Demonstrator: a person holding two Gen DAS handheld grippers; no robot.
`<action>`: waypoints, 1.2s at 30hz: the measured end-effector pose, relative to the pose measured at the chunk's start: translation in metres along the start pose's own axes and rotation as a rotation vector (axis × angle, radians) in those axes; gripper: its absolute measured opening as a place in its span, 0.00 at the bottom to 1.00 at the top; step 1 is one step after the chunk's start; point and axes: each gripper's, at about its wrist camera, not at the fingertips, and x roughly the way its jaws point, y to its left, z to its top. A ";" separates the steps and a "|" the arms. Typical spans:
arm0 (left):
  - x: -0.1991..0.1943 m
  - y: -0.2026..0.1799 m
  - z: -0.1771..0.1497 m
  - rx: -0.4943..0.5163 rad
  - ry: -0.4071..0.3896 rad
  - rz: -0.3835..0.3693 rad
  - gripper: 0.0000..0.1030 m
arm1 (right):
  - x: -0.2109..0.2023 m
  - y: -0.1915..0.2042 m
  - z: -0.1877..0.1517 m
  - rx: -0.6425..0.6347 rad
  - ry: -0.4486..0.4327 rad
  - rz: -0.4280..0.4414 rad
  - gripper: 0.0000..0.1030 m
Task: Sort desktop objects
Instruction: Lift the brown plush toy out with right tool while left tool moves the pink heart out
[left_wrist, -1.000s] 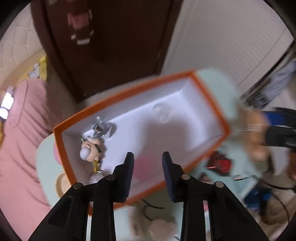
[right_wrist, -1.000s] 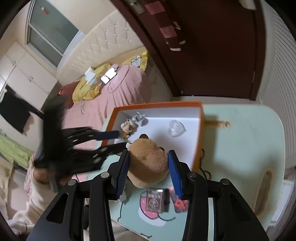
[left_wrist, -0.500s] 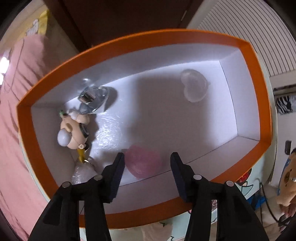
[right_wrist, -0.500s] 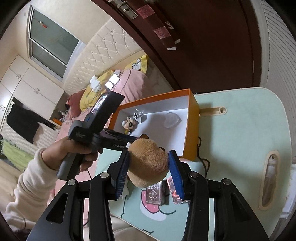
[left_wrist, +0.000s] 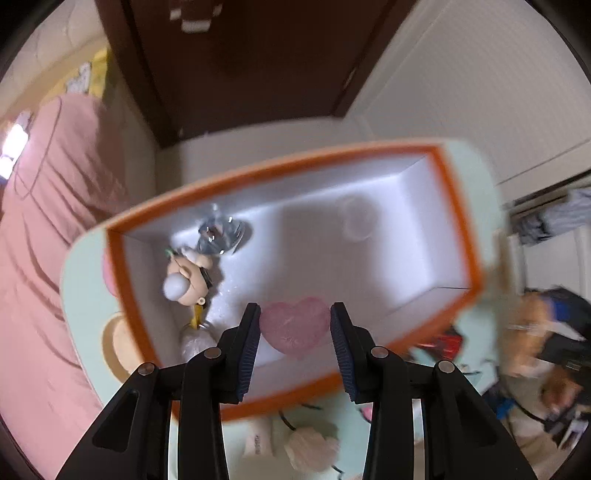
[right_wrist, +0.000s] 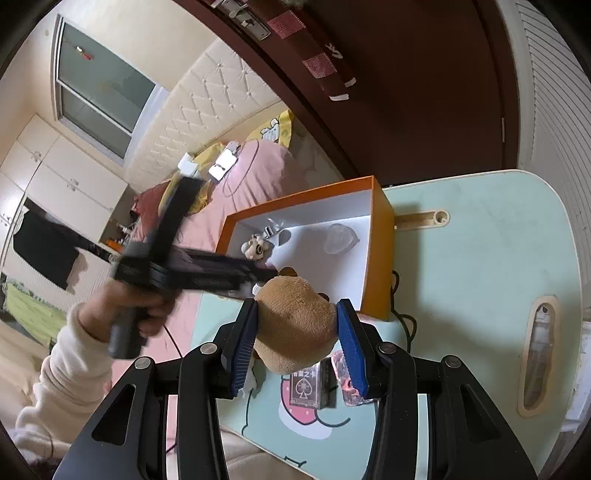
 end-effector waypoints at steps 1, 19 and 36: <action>-0.011 -0.004 -0.006 0.011 -0.020 -0.021 0.35 | 0.001 0.002 -0.001 -0.008 0.006 -0.003 0.44; 0.060 -0.043 -0.101 0.121 -0.050 0.002 0.36 | 0.042 -0.048 -0.037 0.032 0.149 -0.361 0.44; 0.021 -0.018 -0.138 -0.054 -0.494 0.210 0.84 | 0.012 -0.001 -0.016 -0.076 0.032 -0.329 0.53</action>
